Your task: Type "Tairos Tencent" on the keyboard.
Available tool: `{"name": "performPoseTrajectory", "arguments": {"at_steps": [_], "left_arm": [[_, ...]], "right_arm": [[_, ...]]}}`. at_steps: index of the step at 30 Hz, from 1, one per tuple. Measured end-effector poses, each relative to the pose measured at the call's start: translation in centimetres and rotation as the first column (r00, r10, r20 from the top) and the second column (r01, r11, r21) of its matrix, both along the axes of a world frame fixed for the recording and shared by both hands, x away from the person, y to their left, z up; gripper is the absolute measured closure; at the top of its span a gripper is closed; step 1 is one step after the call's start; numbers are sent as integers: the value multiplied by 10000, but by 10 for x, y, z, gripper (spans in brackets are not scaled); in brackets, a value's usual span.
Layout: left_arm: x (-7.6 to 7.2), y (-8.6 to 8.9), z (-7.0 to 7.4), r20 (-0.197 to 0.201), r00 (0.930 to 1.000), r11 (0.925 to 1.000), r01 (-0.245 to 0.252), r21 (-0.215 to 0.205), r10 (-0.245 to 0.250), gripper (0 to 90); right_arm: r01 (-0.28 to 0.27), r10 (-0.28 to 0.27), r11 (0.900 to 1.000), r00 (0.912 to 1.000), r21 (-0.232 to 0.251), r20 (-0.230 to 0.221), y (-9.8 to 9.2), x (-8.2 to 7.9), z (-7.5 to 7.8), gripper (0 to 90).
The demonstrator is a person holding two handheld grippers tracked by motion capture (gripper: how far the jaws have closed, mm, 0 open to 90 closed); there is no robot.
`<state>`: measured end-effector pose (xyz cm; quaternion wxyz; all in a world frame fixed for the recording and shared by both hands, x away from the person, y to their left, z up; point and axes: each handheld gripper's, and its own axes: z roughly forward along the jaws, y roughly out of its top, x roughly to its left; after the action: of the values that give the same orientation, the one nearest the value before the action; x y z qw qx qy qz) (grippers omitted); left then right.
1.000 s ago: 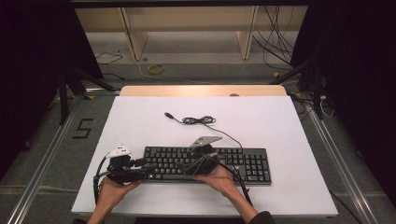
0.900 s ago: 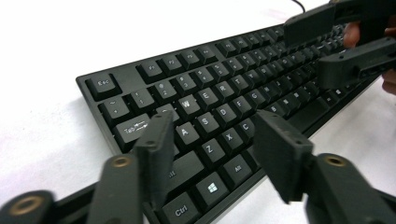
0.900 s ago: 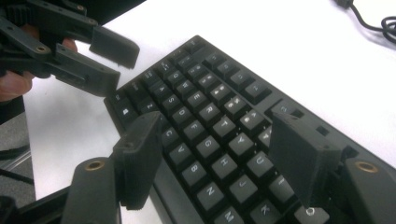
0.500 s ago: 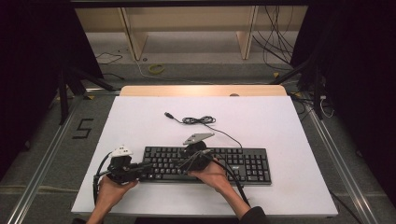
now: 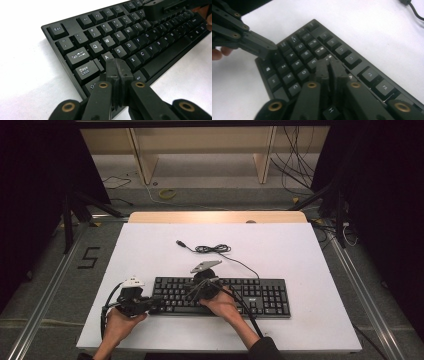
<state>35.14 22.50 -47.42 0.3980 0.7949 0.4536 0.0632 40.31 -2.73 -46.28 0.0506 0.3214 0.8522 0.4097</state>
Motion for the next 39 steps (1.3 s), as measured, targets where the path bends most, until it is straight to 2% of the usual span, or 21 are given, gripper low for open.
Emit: {"name": "performPoseTrajectory", "arguments": {"at_steps": [6,27,32,34,39], "left_arm": [[1,1,-1,-94,10000,10000,-10,20,10,892],[4,1,-4,-320,9995,10000,-21,95,24,892],[4,1,-5,-389,9992,9999,-2,129,7,892],[4,0,-6,-444,9990,9994,0,343,15,893],[5,0,-6,-457,9990,9995,-16,300,30,894]], "right_arm": [[95,-98,9996,9999,-258,-124,2,4,-5,900],[35,-43,9994,9997,-348,-239,5,5,-10,900],[74,-88,9990,9994,-430,-322,6,5,-12,900],[99,-115,9989,9993,-464,-346,6,5,-13,900],[132,-157,9979,9991,-635,-402,7,5,-15,900]]}}
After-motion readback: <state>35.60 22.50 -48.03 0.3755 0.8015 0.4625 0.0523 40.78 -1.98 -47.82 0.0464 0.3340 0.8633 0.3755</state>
